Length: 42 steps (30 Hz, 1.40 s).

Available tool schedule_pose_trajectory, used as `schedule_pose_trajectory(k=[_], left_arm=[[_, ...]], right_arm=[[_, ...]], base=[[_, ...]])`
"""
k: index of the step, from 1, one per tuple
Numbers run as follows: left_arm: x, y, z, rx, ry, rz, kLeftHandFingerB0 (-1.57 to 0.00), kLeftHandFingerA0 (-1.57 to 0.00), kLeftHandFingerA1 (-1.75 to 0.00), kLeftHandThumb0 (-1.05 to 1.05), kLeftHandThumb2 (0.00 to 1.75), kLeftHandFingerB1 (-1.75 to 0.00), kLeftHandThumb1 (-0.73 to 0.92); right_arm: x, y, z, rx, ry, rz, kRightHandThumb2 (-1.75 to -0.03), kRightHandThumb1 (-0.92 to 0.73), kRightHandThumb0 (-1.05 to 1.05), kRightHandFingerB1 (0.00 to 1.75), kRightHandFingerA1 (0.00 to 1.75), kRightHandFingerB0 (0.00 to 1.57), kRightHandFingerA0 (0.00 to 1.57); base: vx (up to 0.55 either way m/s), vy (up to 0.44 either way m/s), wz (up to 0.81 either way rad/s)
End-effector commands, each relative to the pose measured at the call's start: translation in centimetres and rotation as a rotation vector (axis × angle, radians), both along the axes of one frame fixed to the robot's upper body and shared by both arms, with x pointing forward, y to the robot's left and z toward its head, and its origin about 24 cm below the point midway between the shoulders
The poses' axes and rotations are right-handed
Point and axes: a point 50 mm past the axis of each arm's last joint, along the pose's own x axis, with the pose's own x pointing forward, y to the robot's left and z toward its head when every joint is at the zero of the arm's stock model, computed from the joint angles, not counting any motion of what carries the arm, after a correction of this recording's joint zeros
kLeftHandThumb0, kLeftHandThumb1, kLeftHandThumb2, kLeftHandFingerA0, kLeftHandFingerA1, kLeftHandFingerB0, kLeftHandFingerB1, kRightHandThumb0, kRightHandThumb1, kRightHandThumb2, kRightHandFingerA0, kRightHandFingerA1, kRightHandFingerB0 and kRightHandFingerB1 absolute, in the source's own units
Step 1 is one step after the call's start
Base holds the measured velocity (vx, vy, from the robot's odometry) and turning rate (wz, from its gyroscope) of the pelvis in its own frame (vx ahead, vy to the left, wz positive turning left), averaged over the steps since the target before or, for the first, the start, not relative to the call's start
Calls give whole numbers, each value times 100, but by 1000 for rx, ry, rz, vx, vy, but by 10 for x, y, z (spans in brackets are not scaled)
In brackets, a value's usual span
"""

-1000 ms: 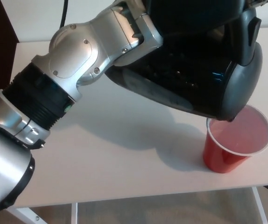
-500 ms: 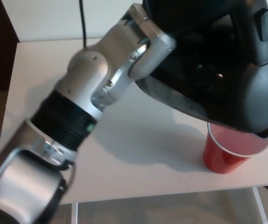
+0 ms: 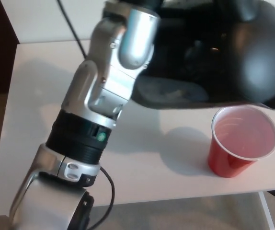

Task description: The robot walk towards a table in front and uses its left hand to pick up the pot from the base and pour water to the cup on the right hand side

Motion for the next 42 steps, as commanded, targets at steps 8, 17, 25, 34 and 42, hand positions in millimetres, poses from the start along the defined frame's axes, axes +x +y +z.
schedule_pose_trajectory(k=[8, 17, 25, 34, 42], left_arm=[[23, 97, -47, -839, 572, -92, -55, -73, -175, -4, 53, -175, 64], [19, 114, -80, -1047, 666, -111, -55, -71, -175, -1, 53, -175, 66], [6, 109, -120, -1203, 777, -145, -56, -73, -175, 2, 55, -175, 68], [-4, 104, -179, -1328, 946, -149, -44, -65, -175, -4, 54, -175, 67], [-13, 104, -206, -1296, 1028, -160, -53, -67, -173, -18, 51, -149, 61]], right_arm=[[-6, -6, 1, -18, -18, -9, -89, -43, -18, 59, 63, 28, 38], [-3, -6, 2, 0, -23, -27, -58, -63, -19, 52, 55, 38, 45], [-1, -5, 3, 12, -33, -21, -58, -63, -19, 51, 53, 37, 43], [5, -3, 7, 13, -56, -17, -57, -59, -23, 56, 60, 40, 46], [1, -3, 5, 15, -48, -24, -57, -59, -24, 55, 57, 39, 44]], base=[[0, 0, 0], [0, 0, 0], [0, 0, 0], [0, 0, 0], [0, 0, 0]])
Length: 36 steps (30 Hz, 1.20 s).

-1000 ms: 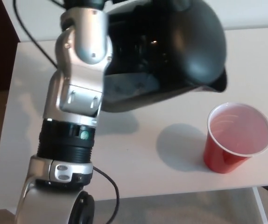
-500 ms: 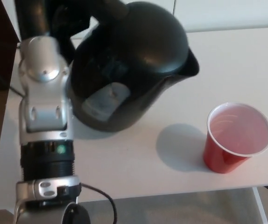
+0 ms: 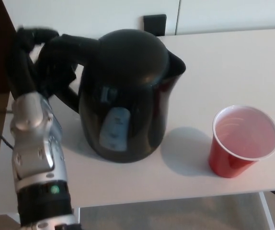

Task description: The robot walk towards a table in front and uses its left hand to pick up the pot from the base and pour water to the cup on the right hand side

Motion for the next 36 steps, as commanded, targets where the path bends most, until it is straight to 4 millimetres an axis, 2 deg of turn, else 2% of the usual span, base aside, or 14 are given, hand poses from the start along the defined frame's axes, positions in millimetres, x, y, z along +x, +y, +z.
schedule_pose_trajectory(k=[1, 2, 3, 4, 5, 7, 8, 15, 18, 21, 27, 31, 32, 36], left_arm=[[-11, -31, -37, -348, 63, -170, -53, -67, -173, -18, 51, -149, 61], [-10, -30, -35, -286, 75, -192, -71, -74, -107, -30, 56, -77, 53], [-8, -30, -33, -224, 85, -250, -49, -47, -39, -45, 56, -37, 53], [-7, -29, -32, -198, 90, -286, -49, -47, -39, -45, 56, -37, 53], [-2, -25, -24, -95, 119, -382, -6, -4, -22, -55, 72, -23, 39], [-1, -24, -22, -64, 132, -411, -6, -4, -22, -55, 72, -23, 39], [4, -18, -16, 23, 132, -441, 0, 0, -2, -63, 72, -3, 41], [15, 2, 2, 107, 175, -578, 0, 0, 0, -68, 74, 0, 43], [22, 33, 24, 310, 238, -760, 0, 0, 0, -69, 74, 0, 41], [23, 36, 26, 320, 244, -772, 0, 0, 0, -69, 74, 0, 41], [18, 86, 59, 482, 286, -848, 0, 0, 0, -69, 55, 0, 44], [13, 99, 64, 502, 296, -862, 0, 0, 0, -72, 70, 0, 36], [9, 104, 65, 502, 303, -863, 0, 0, 0, -74, 55, 0, 47], [0, 117, 62, 510, 321, -867, 0, 0, 0, -78, 55, 0, 48]], right_arm=[[0, -4, 4, 8, -37, -31, -57, -59, -24, 55, 57, 39, 44], [0, -5, 5, 3, -41, -26, -57, -60, -23, 55, 56, 39, 44], [2, -5, 6, 3, -45, -25, -57, -61, -21, 55, 56, 39, 43], [2, -6, 6, 5, -47, -26, -57, -61, -21, 55, 56, 39, 43], [4, -6, 7, -1, -49, -25, -57, -61, -21, 55, 58, 39, 44], [4, -7, 8, -6, -49, -24, -57, -61, -21, 55, 58, 39, 44], [5, -6, 9, 1, -53, -27, -57, -60, -21, 56, 59, 40, 44], [7, -4, 8, -2, -51, -22, -57, -59, -23, 56, 57, 40, 43], [7, -9, 11, -9, -58, -27, -57, -60, -23, 55, 57, 39, 45], [8, -9, 12, -9, -59, -27, -57, -60, -23, 55, 57, 39, 45], [10, -9, 13, -17, -56, -21, -58, -65, -15, 53, 57, 39, 44], [8, -9, 13, -17, -54, -15, -66, -61, -20, 55, 58, 36, 41], [7, -9, 11, -14, -48, -22, -66, -60, -21, 56, 60, 38, 44], [4, -10, 9, -13, -36, -33, -66, -57, -21, 59, 63, 42, 47]], base=[[0, 0, 0], [0, 0, 0], [0, 0, 0], [0, 0, 0], [0, 0, 0], [0, 0, 0], [0, 0, 0], [0, 0, 0], [0, 0, 0], [0, 0, 0], [0, 0, 0], [0, 0, 0], [0, 0, 0], [0, 0, 0]])
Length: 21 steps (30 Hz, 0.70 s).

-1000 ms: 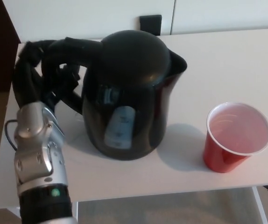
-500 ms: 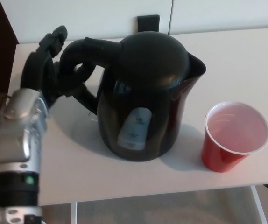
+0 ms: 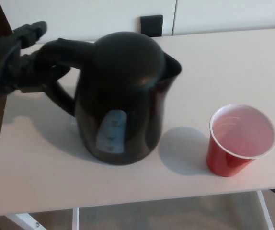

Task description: The robot walk towards a table in front and uses its left hand to pick up the pot from the base and pour water to the cup on the right hand side

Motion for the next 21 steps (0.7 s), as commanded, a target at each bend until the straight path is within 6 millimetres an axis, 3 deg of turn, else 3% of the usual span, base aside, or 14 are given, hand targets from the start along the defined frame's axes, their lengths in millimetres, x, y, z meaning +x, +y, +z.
schedule_pose_trajectory(k=[1, 3, 4, 8, 11, 21], left_arm=[[-23, 43, 25, 59, 124, -273, 0, 0, 0, -80, 54, 0, 48], [-24, 44, 25, 60, 126, -277, 0, 0, 0, -80, 54, 0, 48], [-32, 41, 27, 103, 113, -345, 0, 0, 0, -82, 56, 0, 51], [-34, 38, 29, 130, 114, -377, 0, 0, 0, -85, 55, 0, 50], [-41, 16, 37, 374, 59, -532, 0, 0, 0, -90, 58, 0, 48], [-48, 6, 35, 517, 43, -586, 0, 0, 0, -91, 61, 0, 45]], right_arm=[[3, -9, 7, -17, -26, -20, -57, -60, -15, 58, 64, 42, 48], [3, -9, 7, -14, -26, -19, -57, -60, -15, 58, 64, 42, 48], [0, -7, 4, 1, -18, -13, -66, -55, -22, 59, 65, 40, 45], [-1, -7, 3, 7, -16, -14, -66, -55, -22, 59, 64, 39, 45], [-3, -8, 2, -2, -9, -19, -65, -60, -18, 56, 62, 38, 46], [-2, -8, 2, -6, -6, -15, -65, -59, -18, 57, 60, 39, 44]], base=[[0, 0, 0], [0, 0, 0], [0, 0, 0], [0, 0, 0], [0, 0, 0], [0, 0, 0]])
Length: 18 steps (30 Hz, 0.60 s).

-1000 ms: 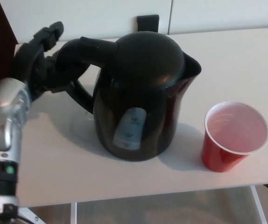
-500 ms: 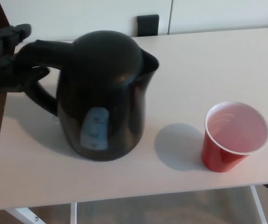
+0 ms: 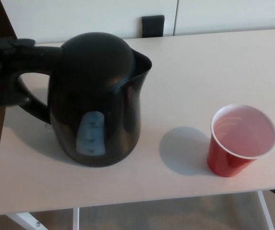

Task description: The robot walk towards a table in front and uses its left hand to pick up the pot from the base and pour water to the cup on the right hand side

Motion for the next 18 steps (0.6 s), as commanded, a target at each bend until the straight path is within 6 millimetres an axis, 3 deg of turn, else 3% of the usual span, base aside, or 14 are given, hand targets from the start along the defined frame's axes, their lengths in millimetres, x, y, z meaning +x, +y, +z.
schedule_pose_trajectory(k=[1, 12, 14, 18], left_arm=[[-13, -15, -1, 162, -6, -218, 0, 0, 0, -88, 61, 0, 45], [-16, -33, -20, 169, -13, -315, 0, 0, 0, -91, 62, 0, 44], [-24, -49, -24, 131, 3, -375, 0, 0, 0, -90, 62, 0, 43], [-33, -58, -17, 105, 16, -397, 0, 0, 0, -89, 60, 0, 44]], right_arm=[[-2, -8, 3, -3, -10, -14, -63, -60, -16, 55, 59, 37, 44], [1, -6, 4, 9, -20, -20, -64, -59, -18, 56, 63, 38, 45], [2, -8, 6, -1, -27, -16, -65, -61, -17, 56, 62, 36, 43], [5, -11, 9, 15, -41, -31, -65, -57, -20, 58, 65, 38, 45]], base=[[0, 0, 0], [0, 0, 0], [0, 0, 0], [0, 0, 0]])
